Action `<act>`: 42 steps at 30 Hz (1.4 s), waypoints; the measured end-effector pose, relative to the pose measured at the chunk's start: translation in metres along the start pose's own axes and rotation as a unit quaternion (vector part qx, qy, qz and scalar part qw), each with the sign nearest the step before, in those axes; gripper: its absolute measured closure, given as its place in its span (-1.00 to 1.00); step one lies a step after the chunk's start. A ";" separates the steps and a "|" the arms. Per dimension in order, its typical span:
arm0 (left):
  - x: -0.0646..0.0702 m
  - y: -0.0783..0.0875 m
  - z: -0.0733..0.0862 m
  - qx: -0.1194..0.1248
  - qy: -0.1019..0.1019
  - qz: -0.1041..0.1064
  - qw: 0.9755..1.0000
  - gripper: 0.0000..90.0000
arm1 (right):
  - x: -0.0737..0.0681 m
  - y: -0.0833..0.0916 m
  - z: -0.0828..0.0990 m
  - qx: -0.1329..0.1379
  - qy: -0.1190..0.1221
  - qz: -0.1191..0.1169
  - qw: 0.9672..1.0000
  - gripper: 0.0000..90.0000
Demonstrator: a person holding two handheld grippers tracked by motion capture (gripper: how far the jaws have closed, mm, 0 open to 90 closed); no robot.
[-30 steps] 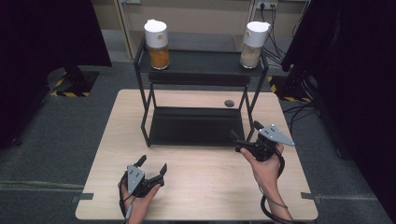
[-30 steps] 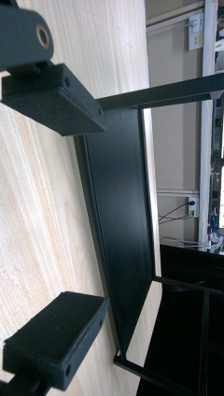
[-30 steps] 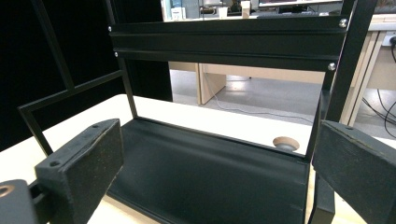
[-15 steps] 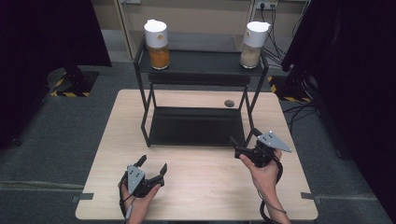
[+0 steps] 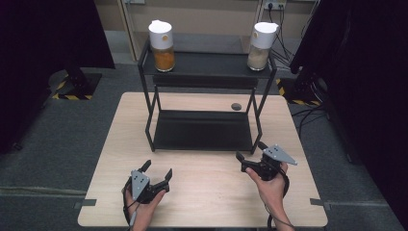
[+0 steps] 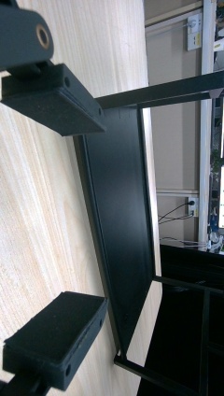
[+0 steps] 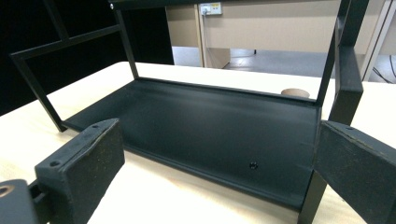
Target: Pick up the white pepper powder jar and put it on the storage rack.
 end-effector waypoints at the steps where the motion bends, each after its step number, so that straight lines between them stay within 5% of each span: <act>1: 0.000 0.000 0.000 0.000 0.000 0.000 1.000 -0.71 | 0.000 0.000 0.000 0.000 0.000 0.000 1.000 -0.94; 42: 0.001 0.000 0.000 0.000 -0.003 0.000 1.000 -0.71 | -0.007 0.002 0.058 -0.032 -0.003 0.007 0.999 -0.94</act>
Point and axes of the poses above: each handheld gripper's, and its own axes: y roughly backward along the jaws, z roughly out of its underside, x roughly to its right, the point moved 4 cm from there along -y, roughly forward along the jaws, and after that the axes turned 5 degrees about z, right-handed, at the moved point
